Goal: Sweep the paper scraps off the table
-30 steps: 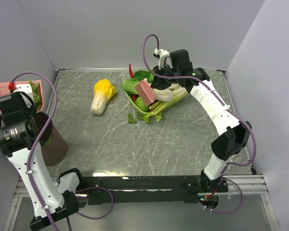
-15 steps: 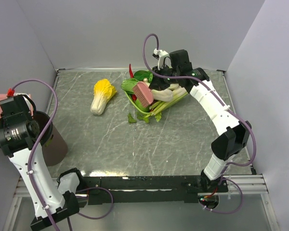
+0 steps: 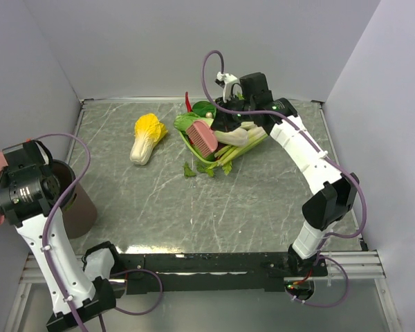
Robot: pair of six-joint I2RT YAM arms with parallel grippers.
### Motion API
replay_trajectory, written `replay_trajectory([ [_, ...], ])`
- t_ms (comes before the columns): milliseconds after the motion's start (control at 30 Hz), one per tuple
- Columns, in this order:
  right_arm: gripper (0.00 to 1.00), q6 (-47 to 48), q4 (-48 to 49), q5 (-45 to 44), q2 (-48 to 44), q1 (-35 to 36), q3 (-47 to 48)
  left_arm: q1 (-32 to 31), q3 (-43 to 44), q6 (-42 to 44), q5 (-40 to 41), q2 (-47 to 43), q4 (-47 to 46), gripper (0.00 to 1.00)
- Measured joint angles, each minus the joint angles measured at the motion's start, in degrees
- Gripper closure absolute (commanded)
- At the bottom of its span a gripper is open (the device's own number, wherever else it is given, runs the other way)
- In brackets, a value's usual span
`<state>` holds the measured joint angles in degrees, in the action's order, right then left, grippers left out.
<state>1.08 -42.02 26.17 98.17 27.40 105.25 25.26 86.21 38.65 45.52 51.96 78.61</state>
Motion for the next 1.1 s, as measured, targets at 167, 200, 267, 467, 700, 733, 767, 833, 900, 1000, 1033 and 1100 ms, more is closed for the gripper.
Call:
replay_trajectory([
  [167,1.0,0.0,0.0,0.04,0.55,0.11,0.0,0.79,-3.52,12.26,4.33,0.04,0.02,0.99],
  [200,1.0,-0.02,0.0,0.04,0.57,0.11,0.0,0.98,-3.82,15.02,4.98,0.48,0.22,0.99],
  [267,1.0,0.0,0.0,0.07,0.59,0.11,-0.04,1.42,-3.41,19.5,5.95,1.86,0.22,0.99],
  [467,1.0,0.0,0.02,0.2,0.59,0.15,-0.61,2.21,2.32,29.51,7.58,7.26,-1.29,0.99],
  [700,1.0,0.07,-0.17,0.15,0.59,0.48,-0.92,3.06,-1.51,45.7,7.63,3.3,-2.05,0.99],
  [733,1.0,0.09,-0.24,0.13,0.59,0.48,-0.92,3.26,-2.86,47.5,7.76,1.99,-1.64,0.99],
  [767,1.0,0.17,-0.33,0.02,0.59,0.48,-0.92,3.45,-4.07,49.53,7.87,0.57,-1.31,0.99],
  [833,1.0,0.26,-0.37,-0.15,0.59,0.5,-0.92,3.54,-5.46,52.96,7.98,-1.25,-1.51,0.99],
  [900,1.0,0.5,-0.42,-0.15,0.59,0.52,-0.92,3.58,-4.81,54.03,8.2,-1.49,-1.86,0.99],
  [1000,1.0,2.6,-0.98,-0.22,0.61,1.14,-0.52,3.72,3.1,52.06,7.28,4.28,-1.33,0.99],
  [1033,1.0,4.02,-1.4,-0.33,0.72,1.7,-0.09,3.72,6.58,50.71,6.58,7.06,-1.68,0.99],
  [1100,1.0,8.33,-2.1,-0.63,0.98,3.56,1.09,3.76,13.0,46.69,4.85,11.91,-2.75,0.99],
])
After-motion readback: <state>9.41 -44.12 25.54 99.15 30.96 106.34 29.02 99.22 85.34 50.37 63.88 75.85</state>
